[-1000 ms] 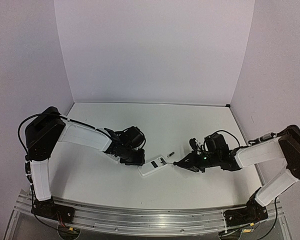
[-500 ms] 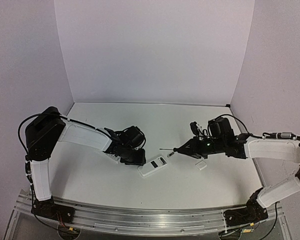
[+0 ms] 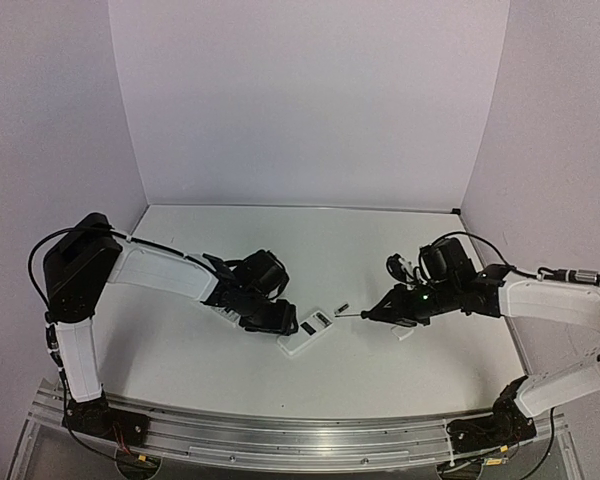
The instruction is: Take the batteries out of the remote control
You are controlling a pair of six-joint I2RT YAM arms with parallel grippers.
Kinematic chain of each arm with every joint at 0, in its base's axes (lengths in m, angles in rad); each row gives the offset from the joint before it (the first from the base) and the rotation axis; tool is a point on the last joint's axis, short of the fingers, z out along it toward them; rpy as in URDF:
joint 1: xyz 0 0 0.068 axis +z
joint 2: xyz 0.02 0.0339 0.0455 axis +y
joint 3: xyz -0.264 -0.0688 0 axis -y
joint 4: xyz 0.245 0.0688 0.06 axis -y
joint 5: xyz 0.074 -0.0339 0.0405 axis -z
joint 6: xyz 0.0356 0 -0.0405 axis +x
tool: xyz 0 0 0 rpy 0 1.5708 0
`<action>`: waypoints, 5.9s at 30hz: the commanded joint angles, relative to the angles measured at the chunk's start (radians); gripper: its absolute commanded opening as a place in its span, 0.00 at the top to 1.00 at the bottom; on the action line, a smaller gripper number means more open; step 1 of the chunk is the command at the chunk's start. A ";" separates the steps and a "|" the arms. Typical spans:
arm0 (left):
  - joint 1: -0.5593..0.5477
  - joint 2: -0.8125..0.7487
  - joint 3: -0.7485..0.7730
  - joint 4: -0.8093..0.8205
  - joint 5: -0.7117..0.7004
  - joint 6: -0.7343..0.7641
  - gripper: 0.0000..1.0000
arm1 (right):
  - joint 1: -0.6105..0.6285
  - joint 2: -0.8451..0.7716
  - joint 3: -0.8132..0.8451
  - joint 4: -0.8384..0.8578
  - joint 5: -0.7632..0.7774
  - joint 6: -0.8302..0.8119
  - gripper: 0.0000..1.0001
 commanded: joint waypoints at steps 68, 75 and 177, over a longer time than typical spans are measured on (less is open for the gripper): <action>0.148 -0.154 -0.247 0.267 0.260 -0.044 0.65 | 0.224 0.363 0.389 -0.019 0.078 -0.019 1.00; 0.152 -0.124 -0.240 0.276 0.265 -0.038 0.68 | 0.234 0.396 0.395 -0.020 0.091 0.007 1.00; 0.151 -0.162 -0.338 0.364 0.289 -0.101 1.00 | 0.221 0.425 -0.164 1.052 0.117 0.366 1.00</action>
